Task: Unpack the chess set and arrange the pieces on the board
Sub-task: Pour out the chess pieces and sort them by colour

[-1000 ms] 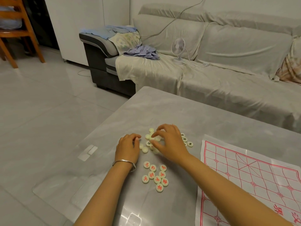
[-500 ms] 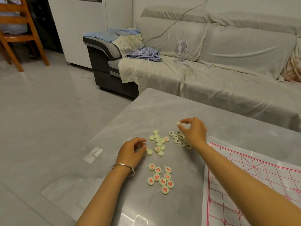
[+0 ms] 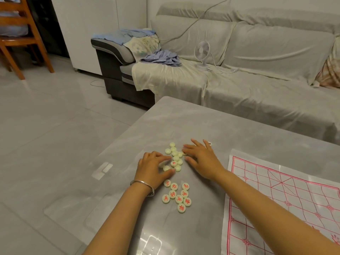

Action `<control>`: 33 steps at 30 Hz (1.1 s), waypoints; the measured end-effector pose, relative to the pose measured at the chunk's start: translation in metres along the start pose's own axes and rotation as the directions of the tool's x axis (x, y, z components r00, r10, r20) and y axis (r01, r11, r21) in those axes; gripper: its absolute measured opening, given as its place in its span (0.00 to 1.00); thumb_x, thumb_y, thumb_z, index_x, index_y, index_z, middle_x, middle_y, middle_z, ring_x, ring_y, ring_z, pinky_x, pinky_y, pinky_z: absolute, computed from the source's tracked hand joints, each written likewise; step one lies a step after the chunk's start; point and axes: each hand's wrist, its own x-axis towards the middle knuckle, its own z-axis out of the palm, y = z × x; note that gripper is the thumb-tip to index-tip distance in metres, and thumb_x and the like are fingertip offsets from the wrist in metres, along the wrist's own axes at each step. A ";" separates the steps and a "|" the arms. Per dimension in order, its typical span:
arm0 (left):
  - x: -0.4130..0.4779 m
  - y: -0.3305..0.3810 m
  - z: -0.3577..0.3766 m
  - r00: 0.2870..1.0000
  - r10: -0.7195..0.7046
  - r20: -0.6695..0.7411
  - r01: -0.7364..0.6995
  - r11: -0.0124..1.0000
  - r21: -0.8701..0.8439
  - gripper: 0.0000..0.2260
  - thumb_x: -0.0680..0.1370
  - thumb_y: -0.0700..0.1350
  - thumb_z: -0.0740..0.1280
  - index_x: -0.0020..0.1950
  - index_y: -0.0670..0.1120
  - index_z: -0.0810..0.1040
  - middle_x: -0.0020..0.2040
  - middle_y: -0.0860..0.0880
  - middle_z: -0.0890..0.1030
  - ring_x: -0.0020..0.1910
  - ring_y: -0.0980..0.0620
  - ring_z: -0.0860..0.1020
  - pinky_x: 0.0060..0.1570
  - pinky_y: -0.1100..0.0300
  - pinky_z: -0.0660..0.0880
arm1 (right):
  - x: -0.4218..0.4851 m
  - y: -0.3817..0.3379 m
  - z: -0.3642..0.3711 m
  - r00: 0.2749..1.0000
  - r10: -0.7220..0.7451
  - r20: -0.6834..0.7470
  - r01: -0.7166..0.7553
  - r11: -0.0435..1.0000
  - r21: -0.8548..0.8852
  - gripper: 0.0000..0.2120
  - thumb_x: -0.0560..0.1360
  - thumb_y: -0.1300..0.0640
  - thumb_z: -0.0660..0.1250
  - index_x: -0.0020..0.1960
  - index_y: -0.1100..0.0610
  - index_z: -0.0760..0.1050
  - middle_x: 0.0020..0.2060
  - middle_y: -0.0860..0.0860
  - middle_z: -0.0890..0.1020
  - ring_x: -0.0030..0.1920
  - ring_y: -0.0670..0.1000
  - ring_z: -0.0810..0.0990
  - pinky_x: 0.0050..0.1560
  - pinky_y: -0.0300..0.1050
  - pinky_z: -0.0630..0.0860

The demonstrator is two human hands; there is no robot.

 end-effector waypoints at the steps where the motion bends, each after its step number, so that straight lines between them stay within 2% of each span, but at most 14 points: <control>1: 0.001 0.003 0.002 1.000 0.001 -0.023 0.000 1.000 0.018 0.16 0.74 0.59 0.65 0.61 0.58 0.76 0.59 0.55 0.72 0.60 0.52 0.66 0.55 0.61 0.61 | -0.005 0.000 0.002 1.000 -0.003 -0.009 0.003 0.999 -0.042 0.18 0.81 0.49 0.55 0.69 0.50 0.69 0.71 0.46 0.67 0.75 0.48 0.54 0.74 0.50 0.40; 5: 0.003 0.012 0.007 0.993 -0.084 -0.079 0.079 0.994 -0.074 0.12 0.73 0.57 0.67 0.53 0.56 0.80 0.56 0.53 0.74 0.59 0.52 0.67 0.51 0.63 0.60 | -0.029 -0.004 0.000 0.998 0.005 -0.055 -0.009 0.997 -0.079 0.18 0.81 0.49 0.54 0.68 0.50 0.70 0.70 0.46 0.69 0.75 0.47 0.56 0.73 0.46 0.37; 7: 0.004 0.013 0.005 0.993 -0.080 -0.086 0.073 0.994 -0.076 0.10 0.72 0.56 0.68 0.51 0.55 0.81 0.54 0.53 0.75 0.57 0.52 0.68 0.51 0.62 0.61 | -0.044 -0.011 -0.002 1.000 -0.022 -0.017 0.021 0.998 -0.066 0.18 0.82 0.51 0.52 0.69 0.51 0.69 0.69 0.46 0.70 0.74 0.47 0.59 0.73 0.42 0.38; 9: 0.003 0.013 -0.007 0.994 -0.073 -0.086 0.062 0.991 -0.117 0.08 0.72 0.55 0.70 0.49 0.55 0.81 0.51 0.54 0.76 0.54 0.53 0.69 0.52 0.60 0.66 | -0.060 -0.020 -0.003 0.998 -0.016 0.068 0.013 0.999 0.034 0.19 0.82 0.51 0.51 0.71 0.51 0.65 0.70 0.47 0.68 0.73 0.46 0.59 0.73 0.40 0.42; 12: -0.009 0.003 -0.034 0.996 -0.084 0.030 0.089 0.972 -0.218 0.06 0.71 0.51 0.72 0.46 0.55 0.79 0.43 0.55 0.79 0.45 0.53 0.75 0.46 0.59 0.74 | -0.081 -0.040 -0.003 0.988 0.016 0.155 -0.055 0.965 0.257 0.20 0.82 0.50 0.51 0.73 0.51 0.62 0.71 0.46 0.66 0.72 0.44 0.61 0.72 0.36 0.47; 14: -0.024 -0.005 -0.044 0.984 -0.083 0.158 0.105 0.985 -0.136 0.06 0.71 0.51 0.72 0.46 0.55 0.79 0.40 0.55 0.79 0.41 0.54 0.76 0.43 0.61 0.75 | -0.088 -0.053 0.002 0.989 0.047 0.143 -0.096 0.929 0.357 0.22 0.81 0.48 0.53 0.73 0.52 0.60 0.71 0.47 0.67 0.70 0.45 0.63 0.70 0.36 0.54; 16: -0.040 -0.009 -0.044 0.969 -0.080 0.235 0.105 0.990 -0.097 0.06 0.72 0.51 0.71 0.47 0.55 0.79 0.40 0.55 0.79 0.40 0.55 0.76 0.41 0.65 0.73 | -0.090 -0.067 0.008 0.989 0.056 0.136 -0.107 0.908 0.406 0.24 0.80 0.46 0.53 0.74 0.50 0.56 0.73 0.47 0.62 0.72 0.46 0.60 0.71 0.40 0.56; 18: -0.050 -0.010 -0.042 0.971 -0.054 0.232 0.090 0.986 -0.144 0.08 0.73 0.50 0.70 0.51 0.54 0.79 0.42 0.55 0.79 0.40 0.56 0.76 0.42 0.68 0.71 | -0.091 -0.079 0.015 0.988 0.016 0.154 -0.075 0.920 0.385 0.25 0.81 0.45 0.51 0.76 0.48 0.52 0.75 0.45 0.56 0.74 0.45 0.53 0.74 0.42 0.51; 20: -0.054 -0.009 -0.043 0.971 -0.039 0.235 0.085 0.978 -0.189 0.09 0.75 0.48 0.67 0.55 0.53 0.79 0.44 0.54 0.80 0.41 0.58 0.75 0.43 0.71 0.69 | -0.091 -0.090 0.022 0.987 -0.033 0.155 -0.010 0.963 0.270 0.26 0.80 0.43 0.49 0.76 0.47 0.51 0.76 0.45 0.53 0.75 0.46 0.49 0.75 0.43 0.45; 22: -0.054 -0.010 -0.045 0.969 -0.069 0.237 0.127 0.963 -0.238 0.09 0.78 0.45 0.63 0.57 0.53 0.77 0.45 0.53 0.81 0.44 0.59 0.76 0.47 0.69 0.71 | -0.094 -0.097 0.027 0.985 -0.058 0.163 0.028 0.983 0.181 0.30 0.76 0.36 0.42 0.76 0.46 0.50 0.76 0.45 0.52 0.76 0.46 0.46 0.74 0.43 0.41; 25: -0.052 -0.014 -0.046 0.975 -0.142 0.171 0.186 0.943 -0.274 0.10 0.80 0.42 0.58 0.56 0.53 0.76 0.43 0.53 0.82 0.45 0.57 0.78 0.51 0.63 0.72 | -0.100 -0.100 0.029 0.982 -0.080 0.174 0.052 0.986 0.161 0.34 0.72 0.35 0.36 0.76 0.44 0.49 0.76 0.43 0.50 0.75 0.44 0.42 0.72 0.39 0.37; 28: -0.047 -0.014 -0.043 0.971 -0.143 0.193 0.196 0.938 -0.286 0.11 0.80 0.41 0.57 0.55 0.51 0.76 0.41 0.54 0.82 0.44 0.57 0.79 0.49 0.63 0.74 | -0.104 -0.103 0.025 0.973 -0.120 0.195 0.088 0.983 0.164 0.29 0.76 0.37 0.40 0.75 0.43 0.49 0.76 0.42 0.50 0.75 0.42 0.42 0.71 0.37 0.34; 30: -0.043 -0.012 -0.041 0.965 -0.132 0.228 0.199 0.931 -0.306 0.11 0.79 0.39 0.58 0.55 0.51 0.76 0.39 0.54 0.83 0.43 0.54 0.79 0.48 0.61 0.75 | -0.101 -0.101 0.020 0.978 -0.134 0.163 0.100 0.975 0.200 0.24 0.80 0.42 0.46 0.75 0.43 0.51 0.75 0.41 0.52 0.75 0.41 0.45 0.72 0.38 0.37; 33: -0.033 -0.012 -0.035 0.987 -0.124 0.101 0.145 0.961 -0.237 0.10 0.78 0.43 0.61 0.57 0.51 0.75 0.44 0.53 0.81 0.43 0.52 0.78 0.48 0.57 0.76 | -0.086 -0.082 0.015 1.000 -0.028 0.011 0.023 0.948 0.316 0.20 0.81 0.47 0.53 0.72 0.45 0.61 0.72 0.42 0.62 0.71 0.41 0.59 0.73 0.41 0.54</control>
